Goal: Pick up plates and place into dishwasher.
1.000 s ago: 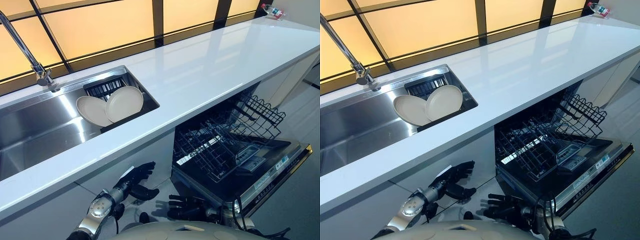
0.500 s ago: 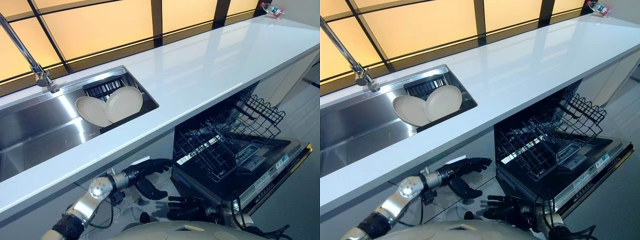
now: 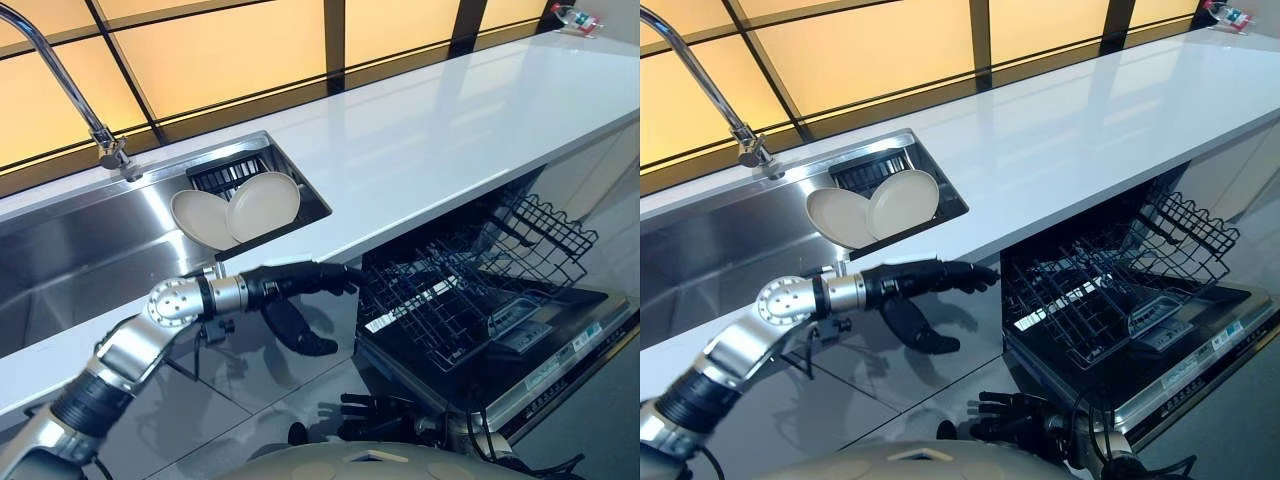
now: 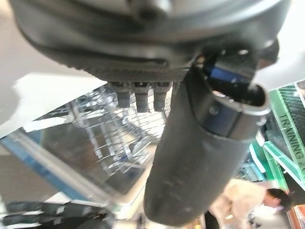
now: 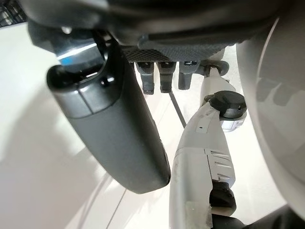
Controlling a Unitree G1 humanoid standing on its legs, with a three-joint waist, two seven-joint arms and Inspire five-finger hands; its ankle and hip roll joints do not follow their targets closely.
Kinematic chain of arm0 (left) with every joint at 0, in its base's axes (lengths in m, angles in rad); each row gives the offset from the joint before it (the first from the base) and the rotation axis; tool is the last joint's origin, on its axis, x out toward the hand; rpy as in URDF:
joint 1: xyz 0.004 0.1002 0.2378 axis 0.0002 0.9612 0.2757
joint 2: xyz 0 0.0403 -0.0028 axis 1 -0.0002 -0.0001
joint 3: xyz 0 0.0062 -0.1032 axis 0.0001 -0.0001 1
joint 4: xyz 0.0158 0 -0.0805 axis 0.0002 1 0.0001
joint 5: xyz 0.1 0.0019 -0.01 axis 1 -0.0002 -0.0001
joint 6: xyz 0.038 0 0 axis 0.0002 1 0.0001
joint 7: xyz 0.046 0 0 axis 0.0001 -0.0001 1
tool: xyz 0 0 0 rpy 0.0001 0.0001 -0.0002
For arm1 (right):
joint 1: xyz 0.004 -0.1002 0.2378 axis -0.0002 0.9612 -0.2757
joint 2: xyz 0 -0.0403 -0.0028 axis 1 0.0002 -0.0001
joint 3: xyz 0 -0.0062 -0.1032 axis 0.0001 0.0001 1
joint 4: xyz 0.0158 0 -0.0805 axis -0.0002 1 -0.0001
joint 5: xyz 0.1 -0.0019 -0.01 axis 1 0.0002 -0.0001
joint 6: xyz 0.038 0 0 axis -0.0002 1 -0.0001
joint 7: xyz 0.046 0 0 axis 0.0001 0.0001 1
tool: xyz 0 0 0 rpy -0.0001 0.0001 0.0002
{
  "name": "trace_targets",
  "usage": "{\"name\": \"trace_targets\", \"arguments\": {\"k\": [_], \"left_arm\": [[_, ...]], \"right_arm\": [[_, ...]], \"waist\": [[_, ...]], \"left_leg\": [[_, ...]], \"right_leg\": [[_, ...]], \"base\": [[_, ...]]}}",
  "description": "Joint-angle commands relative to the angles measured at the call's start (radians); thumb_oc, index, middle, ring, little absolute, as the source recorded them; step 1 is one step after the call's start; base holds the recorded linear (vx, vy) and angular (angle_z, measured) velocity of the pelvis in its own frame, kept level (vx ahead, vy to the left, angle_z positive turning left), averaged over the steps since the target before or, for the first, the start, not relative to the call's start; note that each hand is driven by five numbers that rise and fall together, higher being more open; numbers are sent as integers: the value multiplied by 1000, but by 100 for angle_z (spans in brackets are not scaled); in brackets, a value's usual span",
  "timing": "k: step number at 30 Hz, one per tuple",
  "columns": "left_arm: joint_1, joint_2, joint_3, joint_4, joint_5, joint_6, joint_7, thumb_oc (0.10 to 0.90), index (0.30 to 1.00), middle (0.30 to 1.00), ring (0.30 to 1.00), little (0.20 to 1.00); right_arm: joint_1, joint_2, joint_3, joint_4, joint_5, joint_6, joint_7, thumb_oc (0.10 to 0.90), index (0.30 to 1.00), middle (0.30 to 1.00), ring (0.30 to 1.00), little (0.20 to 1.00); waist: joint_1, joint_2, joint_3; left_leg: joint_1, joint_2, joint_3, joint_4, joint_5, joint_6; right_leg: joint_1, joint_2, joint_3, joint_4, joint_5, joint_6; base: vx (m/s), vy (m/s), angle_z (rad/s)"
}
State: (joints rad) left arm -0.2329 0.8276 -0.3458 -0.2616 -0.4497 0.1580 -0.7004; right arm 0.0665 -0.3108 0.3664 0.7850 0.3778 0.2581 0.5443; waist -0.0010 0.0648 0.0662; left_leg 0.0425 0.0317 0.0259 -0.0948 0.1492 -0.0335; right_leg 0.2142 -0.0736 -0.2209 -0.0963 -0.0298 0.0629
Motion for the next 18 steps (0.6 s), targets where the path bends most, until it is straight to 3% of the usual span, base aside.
{"name": "trace_targets", "arguments": {"k": [1, 5, 9, 18], "left_arm": [[-231, 29, 111, -18, -233, 26, 87, 800, 900, 900, 900, 900], [-357, 32, 115, 64, -349, 47, 237, 800, 900, 900, 900, 900], [-442, 62, 140, 177, -319, 14, 384, 800, 900, 900, 900, 900], [-610, 155, 197, 438, -266, -83, 574, 800, 900, 900, 900, 900]], "right_arm": [[0, 29, 37, -15, 52, -17, 24, 800, 900, 900, 900, 900], [-7, 32, 44, 6, 49, -21, 29, 800, 900, 900, 900, 900], [2, 33, 62, -19, 18, -26, 29, 800, 900, 900, 900, 900], [30, 15, 82, -44, -5, 1, 36, 800, 900, 900, 900, 900]], "waist": [[0, -24, 24], [-11, -20, 22], [-21, -19, 25], [-38, -18, 42]], "left_leg": [[103, -40, -12, 8, -162, 7], [106, -40, -4, 8, -163, 3], [107, -40, 4, 8, -162, 1], [94, -41, 20, 8, -162, -2]], "right_leg": [[-43, -17, 1, 9, 51, 39], [-41, -16, -1, 9, 50, 38], [-42, -15, 0, 9, 49, 39], [-58, -18, 5, 9, 50, 43]], "base": [[39, -12, 12], [50, -8, 2], [76, -1, -1], [78, 31, -1]]}}
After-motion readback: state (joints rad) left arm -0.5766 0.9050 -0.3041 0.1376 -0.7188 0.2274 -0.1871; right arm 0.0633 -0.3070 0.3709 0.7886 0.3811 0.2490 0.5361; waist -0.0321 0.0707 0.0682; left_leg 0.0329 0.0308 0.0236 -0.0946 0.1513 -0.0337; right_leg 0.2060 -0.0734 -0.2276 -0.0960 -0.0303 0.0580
